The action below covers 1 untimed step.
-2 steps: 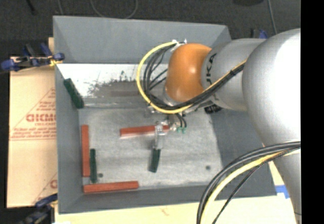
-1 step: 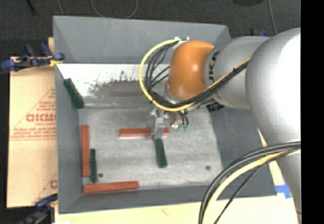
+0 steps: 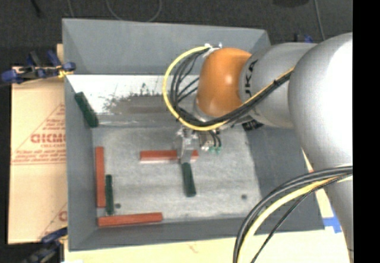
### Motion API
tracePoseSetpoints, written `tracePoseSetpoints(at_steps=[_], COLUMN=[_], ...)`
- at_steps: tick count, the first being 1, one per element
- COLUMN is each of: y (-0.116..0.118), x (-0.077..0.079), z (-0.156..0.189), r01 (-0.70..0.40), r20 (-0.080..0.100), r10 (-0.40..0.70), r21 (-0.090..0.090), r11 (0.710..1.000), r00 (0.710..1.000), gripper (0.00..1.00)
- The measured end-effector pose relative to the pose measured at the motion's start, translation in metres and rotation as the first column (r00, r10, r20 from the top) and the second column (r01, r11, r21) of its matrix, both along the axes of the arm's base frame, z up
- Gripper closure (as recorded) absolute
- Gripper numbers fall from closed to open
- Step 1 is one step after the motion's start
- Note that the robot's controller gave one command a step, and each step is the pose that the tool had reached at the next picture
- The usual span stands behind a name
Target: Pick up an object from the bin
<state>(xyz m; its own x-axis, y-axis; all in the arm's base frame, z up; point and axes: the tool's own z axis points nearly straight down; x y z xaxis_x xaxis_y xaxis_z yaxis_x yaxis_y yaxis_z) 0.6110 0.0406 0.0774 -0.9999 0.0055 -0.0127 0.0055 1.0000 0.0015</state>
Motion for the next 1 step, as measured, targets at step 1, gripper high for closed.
tracePoseSetpoints(at_steps=[1], y=[0.0000], x=[0.0000], z=[0.0000], r01=[-0.001], r20=[0.000], r10=[0.001], r21=[0.000], r11=[1.000], r00=[1.000], gripper=[1.00])
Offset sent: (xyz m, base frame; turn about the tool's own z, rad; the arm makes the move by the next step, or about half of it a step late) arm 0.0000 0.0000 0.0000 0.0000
